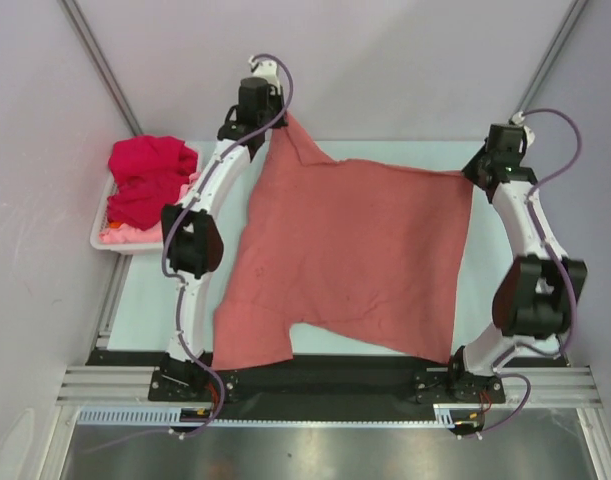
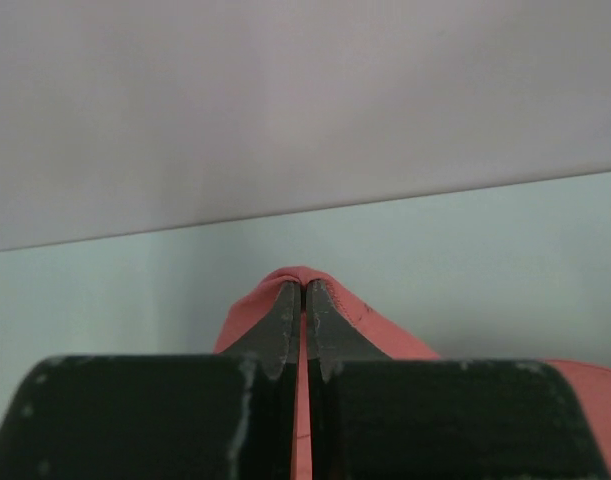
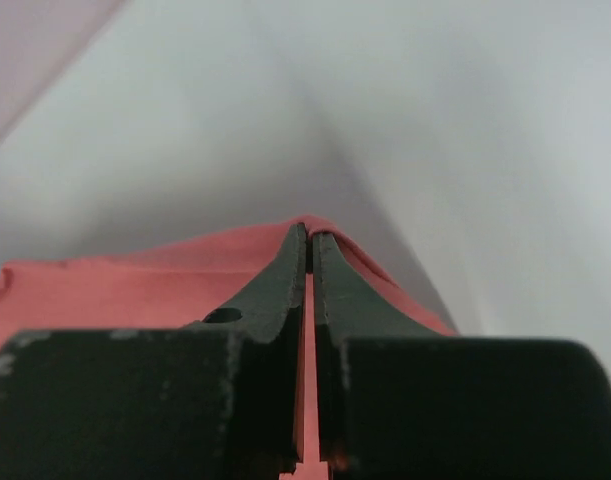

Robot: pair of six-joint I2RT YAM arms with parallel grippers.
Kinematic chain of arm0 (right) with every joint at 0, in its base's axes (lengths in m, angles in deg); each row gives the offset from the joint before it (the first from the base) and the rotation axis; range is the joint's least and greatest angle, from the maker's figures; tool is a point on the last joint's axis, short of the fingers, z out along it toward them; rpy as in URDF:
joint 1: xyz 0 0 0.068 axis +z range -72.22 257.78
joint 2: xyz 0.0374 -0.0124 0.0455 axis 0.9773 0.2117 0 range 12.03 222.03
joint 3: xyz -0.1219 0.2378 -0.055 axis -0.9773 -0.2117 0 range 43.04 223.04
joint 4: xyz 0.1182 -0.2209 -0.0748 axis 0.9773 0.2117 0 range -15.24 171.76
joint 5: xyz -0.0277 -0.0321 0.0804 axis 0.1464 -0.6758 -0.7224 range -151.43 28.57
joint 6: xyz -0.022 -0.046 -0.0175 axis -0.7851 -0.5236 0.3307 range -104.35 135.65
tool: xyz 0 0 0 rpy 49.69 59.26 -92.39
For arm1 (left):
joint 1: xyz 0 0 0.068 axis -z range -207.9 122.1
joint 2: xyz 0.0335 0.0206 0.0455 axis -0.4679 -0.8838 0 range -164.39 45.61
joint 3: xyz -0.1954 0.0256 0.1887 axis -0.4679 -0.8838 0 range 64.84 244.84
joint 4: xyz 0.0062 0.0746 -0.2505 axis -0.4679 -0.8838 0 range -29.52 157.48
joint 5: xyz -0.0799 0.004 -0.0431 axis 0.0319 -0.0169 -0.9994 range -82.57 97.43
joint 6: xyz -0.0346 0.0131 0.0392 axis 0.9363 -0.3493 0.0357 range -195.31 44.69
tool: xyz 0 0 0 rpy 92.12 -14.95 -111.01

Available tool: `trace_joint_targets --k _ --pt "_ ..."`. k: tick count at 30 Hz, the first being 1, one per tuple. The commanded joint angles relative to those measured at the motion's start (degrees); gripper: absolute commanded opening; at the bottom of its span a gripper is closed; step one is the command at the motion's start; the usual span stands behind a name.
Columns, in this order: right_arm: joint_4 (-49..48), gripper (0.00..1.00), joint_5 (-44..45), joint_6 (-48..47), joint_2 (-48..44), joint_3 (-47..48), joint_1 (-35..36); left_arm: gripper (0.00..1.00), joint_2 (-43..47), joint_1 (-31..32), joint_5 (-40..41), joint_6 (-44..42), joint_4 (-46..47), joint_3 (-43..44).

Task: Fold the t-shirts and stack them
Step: Flatten the tshirt out

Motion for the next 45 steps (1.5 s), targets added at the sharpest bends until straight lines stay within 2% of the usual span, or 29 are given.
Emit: trace_joint_targets --k 1,4,7,12,18,20,27,33,36,42,45 --pt "-7.2 0.00 -1.4 -1.1 8.1 5.6 -3.5 0.00 -2.2 0.2 -1.7 2.0 10.8 4.0" --pt "-2.8 0.00 -0.4 -2.8 15.1 11.9 -5.9 0.00 -6.2 0.3 -5.6 5.4 14.3 4.0" --pt "2.2 0.00 2.1 -6.1 17.5 16.1 -6.5 0.00 -6.4 0.5 -7.3 9.1 14.3 3.5" --pt "1.7 0.00 0.1 -7.8 12.7 12.6 -6.1 0.00 1.6 0.6 -6.0 8.9 13.7 1.9" --pt "-1.9 0.00 -0.7 -3.9 0.7 11.9 -5.3 0.00 14.0 0.6 -6.0 6.6 12.7 2.3" --pt "-4.1 0.00 -1.0 -3.3 -3.3 11.0 -5.1 0.00 20.5 0.7 -6.2 5.6 11.5 0.9" --pt "-9.1 0.00 -2.1 -6.9 -28.7 6.1 -5.4 0.00 44.4 1.4 -6.0 7.7 12.1 -12.4" --pt "-8.3 0.00 -3.1 -9.0 -38.7 10.7 -4.8 0.00 63.2 1.4 -4.8 8.8 11.5 -18.8" --pt "-8.0 0.00 -3.3 -8.8 -41.1 14.2 -4.7 0.00 67.9 1.4 -3.6 8.7 9.4 -17.5" --pt "-6.7 0.00 -4.1 -8.4 -38.9 18.1 -4.1 0.00 66.5 1.4 -2.3 6.7 5.0 -9.6" --pt "-6.3 0.00 -4.6 -7.6 -36.5 17.3 -4.2 0.00 63.5 1.4 0.7 5.4 5.3 -9.9"
